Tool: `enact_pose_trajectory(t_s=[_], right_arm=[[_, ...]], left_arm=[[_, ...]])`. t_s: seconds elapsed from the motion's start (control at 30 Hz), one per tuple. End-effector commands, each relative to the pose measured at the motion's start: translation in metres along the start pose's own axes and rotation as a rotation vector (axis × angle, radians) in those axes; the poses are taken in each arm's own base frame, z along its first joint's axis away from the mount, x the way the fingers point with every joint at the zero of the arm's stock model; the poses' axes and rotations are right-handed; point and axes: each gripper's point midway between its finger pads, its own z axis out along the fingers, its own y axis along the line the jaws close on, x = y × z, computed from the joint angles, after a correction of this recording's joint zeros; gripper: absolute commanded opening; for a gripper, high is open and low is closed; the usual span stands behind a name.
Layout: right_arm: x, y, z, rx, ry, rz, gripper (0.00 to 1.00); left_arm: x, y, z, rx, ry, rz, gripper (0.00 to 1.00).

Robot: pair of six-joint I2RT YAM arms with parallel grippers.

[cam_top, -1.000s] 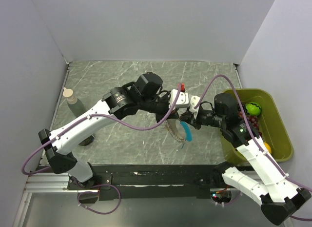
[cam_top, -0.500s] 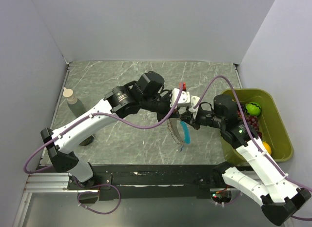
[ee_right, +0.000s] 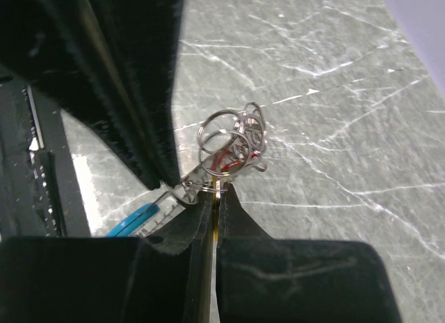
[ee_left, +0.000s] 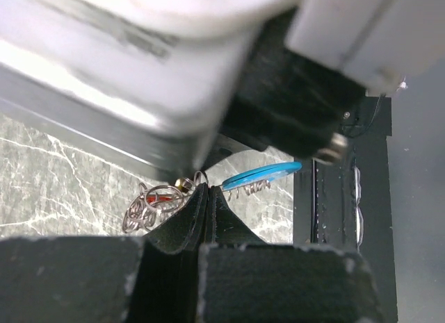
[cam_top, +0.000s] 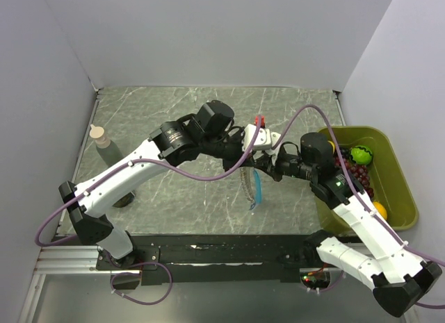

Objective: Remove the keys from the keyring
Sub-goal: Remove the key from the keyring.

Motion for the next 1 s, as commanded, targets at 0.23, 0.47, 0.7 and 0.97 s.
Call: enact_pose_trajectory(t_s=[0.23,0.47,0.7,0.97], right_arm=[[0.003,-0.046,-0.003,0.22,0.003,0.05,0.0],[0.005,-0.068,-0.02,0.356,0.001,0.069,0.0],[0.001,-0.086,-0.037,0.467,-0.004,0.088,0.0],[-0.009,-0.082,-0.049,0.472,-0.039,0.073,0.0]], left_arm=[[-0.048,-0.01,-0.027,-0.001,-0.161,0.071,0.01],[-0.049,-0.008,-0.038,-0.015,-0.177,0.074,0.01],[-0.048,-0.007,-0.046,-0.027,-0.188,0.078,0.01],[-0.048,-0.005,-0.056,-0.042,-0.203,0.083,0.01]])
